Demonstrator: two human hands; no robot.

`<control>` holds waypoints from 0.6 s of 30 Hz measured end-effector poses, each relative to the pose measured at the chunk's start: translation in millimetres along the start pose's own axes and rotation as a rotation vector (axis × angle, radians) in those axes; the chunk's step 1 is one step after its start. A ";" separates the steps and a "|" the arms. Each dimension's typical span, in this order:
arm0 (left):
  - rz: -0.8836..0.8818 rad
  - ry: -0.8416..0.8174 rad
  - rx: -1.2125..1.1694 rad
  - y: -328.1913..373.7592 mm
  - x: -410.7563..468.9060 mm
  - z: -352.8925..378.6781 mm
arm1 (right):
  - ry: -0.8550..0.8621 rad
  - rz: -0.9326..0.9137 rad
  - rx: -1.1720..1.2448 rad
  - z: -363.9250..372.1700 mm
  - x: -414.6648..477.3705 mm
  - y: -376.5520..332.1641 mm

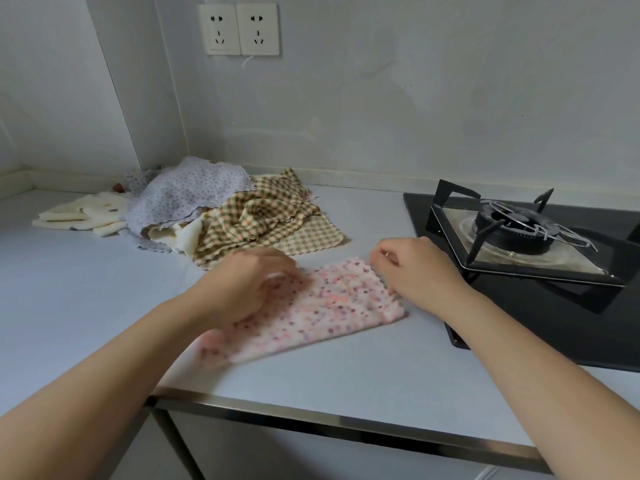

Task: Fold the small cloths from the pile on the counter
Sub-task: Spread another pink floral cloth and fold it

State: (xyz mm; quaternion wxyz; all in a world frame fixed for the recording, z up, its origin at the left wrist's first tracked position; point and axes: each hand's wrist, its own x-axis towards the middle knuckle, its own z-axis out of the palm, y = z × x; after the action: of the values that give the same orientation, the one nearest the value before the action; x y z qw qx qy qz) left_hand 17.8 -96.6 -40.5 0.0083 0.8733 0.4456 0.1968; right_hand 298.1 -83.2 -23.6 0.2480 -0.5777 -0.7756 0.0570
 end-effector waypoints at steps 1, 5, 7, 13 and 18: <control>-0.055 0.050 0.031 -1.2 -1.5 -1.2 | 0.011 -0.006 0.003 -1.3 -0.8 -0.3; -0.110 -0.007 0.023 7.9 -1.8 -4.7 | -0.039 -0.025 0.054 1.0 1.9 5.5; -0.057 -0.031 -0.009 10.7 -0.1 -6.5 | -0.091 -0.059 0.072 5.8 4.1 8.0; -0.042 -0.137 -0.149 7.7 -0.3 -14.9 | -0.176 -0.147 0.030 15.9 4.4 2.3; -0.128 0.051 -0.006 17.2 4.0 -2.7 | -0.212 -0.161 0.044 12.3 1.3 -2.3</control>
State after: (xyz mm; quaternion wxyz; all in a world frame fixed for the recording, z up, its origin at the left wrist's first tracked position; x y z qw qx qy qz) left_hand 32.3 -104.3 -33.4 0.0122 0.8377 0.4998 0.2196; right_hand 290.3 -80.3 -33.0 0.1809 -0.4986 -0.8400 0.1146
